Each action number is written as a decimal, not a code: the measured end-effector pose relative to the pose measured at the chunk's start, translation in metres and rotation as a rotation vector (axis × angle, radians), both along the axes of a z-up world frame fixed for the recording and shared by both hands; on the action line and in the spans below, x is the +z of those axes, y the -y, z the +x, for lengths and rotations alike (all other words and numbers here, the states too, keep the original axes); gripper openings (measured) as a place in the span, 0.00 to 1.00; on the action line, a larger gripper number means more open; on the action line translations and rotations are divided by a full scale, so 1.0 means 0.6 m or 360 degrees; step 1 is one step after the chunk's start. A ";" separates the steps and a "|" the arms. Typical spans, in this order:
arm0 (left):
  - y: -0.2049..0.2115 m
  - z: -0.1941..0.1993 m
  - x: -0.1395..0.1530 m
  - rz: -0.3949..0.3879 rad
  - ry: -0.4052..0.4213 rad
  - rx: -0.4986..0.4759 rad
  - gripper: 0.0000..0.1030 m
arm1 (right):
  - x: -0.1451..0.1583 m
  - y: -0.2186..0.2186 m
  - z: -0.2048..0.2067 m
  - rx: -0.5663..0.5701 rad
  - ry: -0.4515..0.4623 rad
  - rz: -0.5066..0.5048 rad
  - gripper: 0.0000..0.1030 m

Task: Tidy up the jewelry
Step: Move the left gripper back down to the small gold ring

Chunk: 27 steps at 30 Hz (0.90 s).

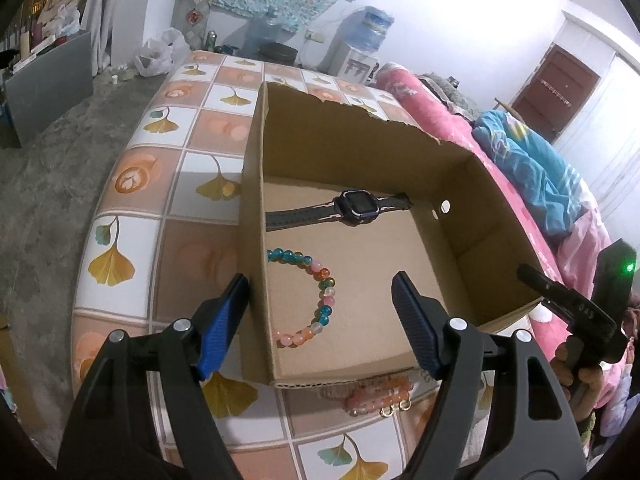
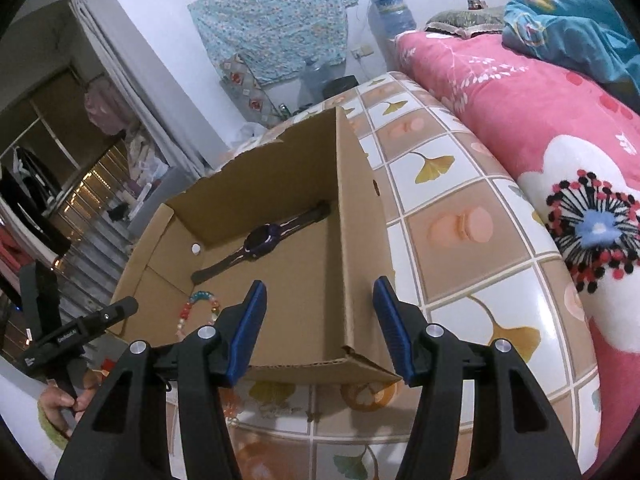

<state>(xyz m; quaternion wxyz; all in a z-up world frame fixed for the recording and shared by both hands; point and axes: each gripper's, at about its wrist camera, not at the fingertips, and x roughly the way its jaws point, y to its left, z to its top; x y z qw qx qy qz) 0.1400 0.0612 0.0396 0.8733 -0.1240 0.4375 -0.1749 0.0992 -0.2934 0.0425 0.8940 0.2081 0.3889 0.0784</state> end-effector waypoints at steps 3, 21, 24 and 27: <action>0.001 0.000 -0.003 0.0006 0.0019 0.0003 0.67 | 0.002 0.000 0.001 0.0003 0.0001 0.0002 0.54; -0.014 -0.178 0.022 0.0244 0.0360 -0.0187 0.69 | 0.033 -0.016 -0.170 0.0160 0.0276 -0.0178 0.54; 0.026 -0.190 -0.011 0.0302 0.0321 -0.0302 0.69 | -0.010 -0.057 -0.172 0.0278 0.0148 -0.0106 0.52; 0.071 -0.198 -0.036 0.0381 0.0337 -0.0434 0.60 | -0.050 -0.091 -0.157 0.0361 0.0025 -0.0002 0.44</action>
